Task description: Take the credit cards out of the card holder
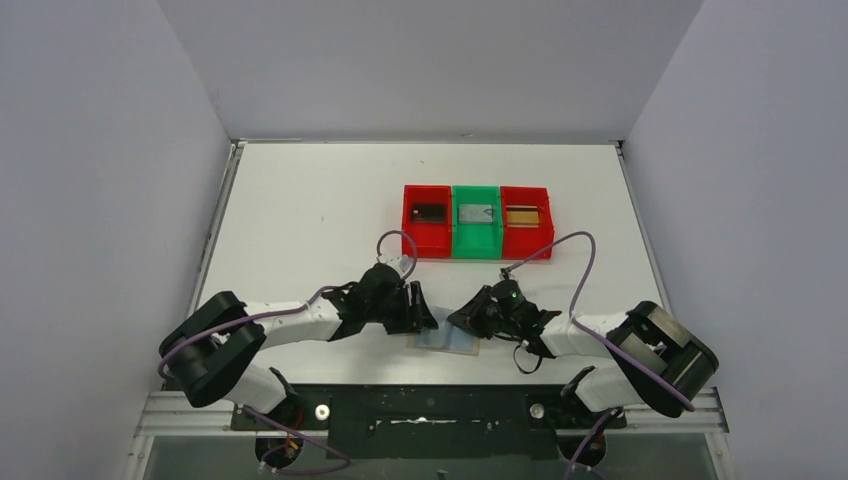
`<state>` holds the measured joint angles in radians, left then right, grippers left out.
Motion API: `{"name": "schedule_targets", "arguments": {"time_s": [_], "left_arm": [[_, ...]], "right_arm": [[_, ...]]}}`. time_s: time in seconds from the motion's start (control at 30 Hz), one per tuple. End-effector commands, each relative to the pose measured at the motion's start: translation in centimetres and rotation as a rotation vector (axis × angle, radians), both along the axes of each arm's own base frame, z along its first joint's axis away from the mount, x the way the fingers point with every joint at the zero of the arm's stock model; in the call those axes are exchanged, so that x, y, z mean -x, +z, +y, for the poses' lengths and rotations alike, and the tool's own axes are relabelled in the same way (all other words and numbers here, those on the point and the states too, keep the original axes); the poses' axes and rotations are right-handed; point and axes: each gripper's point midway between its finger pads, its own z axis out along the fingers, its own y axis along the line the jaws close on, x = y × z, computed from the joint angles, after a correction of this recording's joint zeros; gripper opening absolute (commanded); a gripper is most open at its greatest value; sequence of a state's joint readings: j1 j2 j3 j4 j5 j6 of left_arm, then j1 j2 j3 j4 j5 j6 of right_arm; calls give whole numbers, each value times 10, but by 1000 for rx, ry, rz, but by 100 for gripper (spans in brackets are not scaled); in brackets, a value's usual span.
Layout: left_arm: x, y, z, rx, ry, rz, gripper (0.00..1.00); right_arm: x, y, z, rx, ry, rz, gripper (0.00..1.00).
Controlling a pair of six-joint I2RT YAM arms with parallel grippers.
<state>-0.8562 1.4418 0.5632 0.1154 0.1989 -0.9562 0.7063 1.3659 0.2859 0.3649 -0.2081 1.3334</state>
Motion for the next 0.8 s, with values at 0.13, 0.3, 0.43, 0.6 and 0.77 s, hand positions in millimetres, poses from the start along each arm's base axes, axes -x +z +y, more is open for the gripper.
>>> {"name": "schedule_targets", "arguments": {"time_s": [0.13,0.3,0.43,0.6,0.77], "left_arm": [[-2,5,-14,3,-32,-25,53],[-2,20,-25,65,-55,-42,52],[-9,29,-24,51,-41,-69,52],[-10,36,-28,73,-47,-82,50],[-6,41,-36,129,-71,-79,49]], "right_arm": [[6,-24,-22,113,-39,53,15],[5,-22,-20,107,-34,45,18],[3,-18,-18,105,-20,27,23],[0,-11,-14,91,-10,1,26],[-4,-2,-8,64,7,-30,30]]}}
